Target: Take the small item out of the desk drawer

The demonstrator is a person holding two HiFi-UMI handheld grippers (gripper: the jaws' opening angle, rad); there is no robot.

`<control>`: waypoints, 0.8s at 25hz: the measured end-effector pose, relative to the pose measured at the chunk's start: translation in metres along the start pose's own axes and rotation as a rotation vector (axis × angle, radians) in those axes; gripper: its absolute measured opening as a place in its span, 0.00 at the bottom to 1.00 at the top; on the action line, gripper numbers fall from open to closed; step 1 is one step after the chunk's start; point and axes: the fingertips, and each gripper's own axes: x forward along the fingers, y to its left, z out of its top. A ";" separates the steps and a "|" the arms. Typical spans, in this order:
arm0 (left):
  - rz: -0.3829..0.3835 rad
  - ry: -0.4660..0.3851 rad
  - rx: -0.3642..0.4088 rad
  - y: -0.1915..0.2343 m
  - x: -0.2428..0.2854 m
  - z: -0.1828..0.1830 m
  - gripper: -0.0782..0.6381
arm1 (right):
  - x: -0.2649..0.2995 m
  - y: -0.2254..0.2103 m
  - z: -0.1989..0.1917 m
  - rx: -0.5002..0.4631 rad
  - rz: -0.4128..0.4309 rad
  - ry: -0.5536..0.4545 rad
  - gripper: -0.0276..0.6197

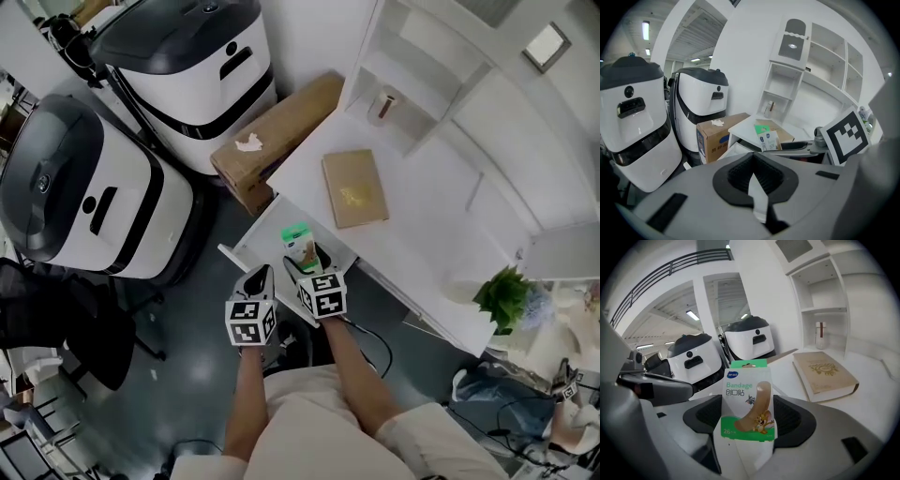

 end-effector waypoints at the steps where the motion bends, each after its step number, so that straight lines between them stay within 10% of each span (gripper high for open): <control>1: -0.004 -0.007 0.011 -0.004 -0.004 0.002 0.13 | -0.007 0.000 0.001 -0.002 -0.005 -0.011 0.60; 20: -0.035 -0.093 0.081 -0.039 -0.095 0.001 0.13 | -0.110 0.034 -0.004 -0.034 -0.092 -0.129 0.60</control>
